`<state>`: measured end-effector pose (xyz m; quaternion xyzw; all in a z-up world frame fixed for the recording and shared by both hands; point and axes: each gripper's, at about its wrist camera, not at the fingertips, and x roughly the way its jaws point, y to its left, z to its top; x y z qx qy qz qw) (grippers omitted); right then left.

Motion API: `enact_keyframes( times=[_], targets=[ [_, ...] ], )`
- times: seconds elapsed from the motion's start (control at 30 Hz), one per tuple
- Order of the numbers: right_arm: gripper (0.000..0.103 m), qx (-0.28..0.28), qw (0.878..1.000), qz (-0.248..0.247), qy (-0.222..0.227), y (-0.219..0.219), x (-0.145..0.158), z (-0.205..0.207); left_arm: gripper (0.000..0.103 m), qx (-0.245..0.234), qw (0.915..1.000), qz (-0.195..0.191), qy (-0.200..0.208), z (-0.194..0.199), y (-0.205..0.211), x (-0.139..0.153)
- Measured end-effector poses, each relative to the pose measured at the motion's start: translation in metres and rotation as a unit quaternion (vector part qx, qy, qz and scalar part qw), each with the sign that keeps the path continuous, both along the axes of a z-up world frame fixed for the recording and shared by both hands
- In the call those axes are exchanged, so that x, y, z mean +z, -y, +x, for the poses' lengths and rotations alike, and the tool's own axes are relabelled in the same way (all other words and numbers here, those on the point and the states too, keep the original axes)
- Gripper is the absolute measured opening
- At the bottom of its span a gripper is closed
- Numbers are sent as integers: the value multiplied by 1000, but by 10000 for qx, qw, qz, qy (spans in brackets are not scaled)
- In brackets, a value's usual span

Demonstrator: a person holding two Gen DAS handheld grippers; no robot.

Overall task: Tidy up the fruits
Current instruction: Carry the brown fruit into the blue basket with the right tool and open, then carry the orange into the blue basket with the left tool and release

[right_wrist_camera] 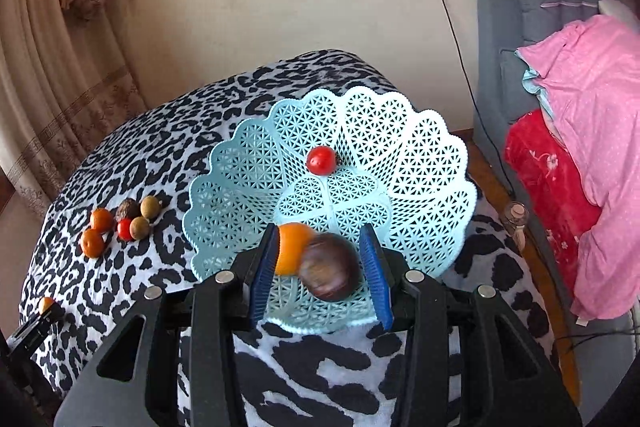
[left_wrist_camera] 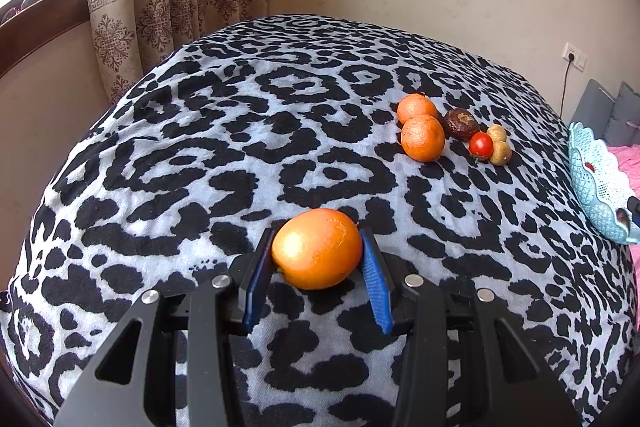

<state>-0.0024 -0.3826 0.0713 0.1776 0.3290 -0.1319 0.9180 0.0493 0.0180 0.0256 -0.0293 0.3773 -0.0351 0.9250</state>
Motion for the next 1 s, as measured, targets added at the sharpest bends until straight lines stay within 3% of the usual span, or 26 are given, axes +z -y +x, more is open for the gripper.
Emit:
enact_keyframes(
  times=[0.33, 0.47, 0.7, 1.0],
  targets=[
    [43, -251, 9987, -328, 311, 2, 10, -12, 43, 102, 9999, 91, -42, 1, -2, 10],
    [50, -432, 9979, -310, 362, 5, 2, -12, 43, -10, 9999, 64, 98, -4, 8, 27],
    [50, -501, 9957, -630, 468, -4, -7, -10, 43, -657, 9970, 1, 412, -7, 56, 59],
    [54, -554, 9924, -878, 654, -13, -9, -14, 43, -1740, 9832, -79, 544, 4, 153, 77]
  ],
)
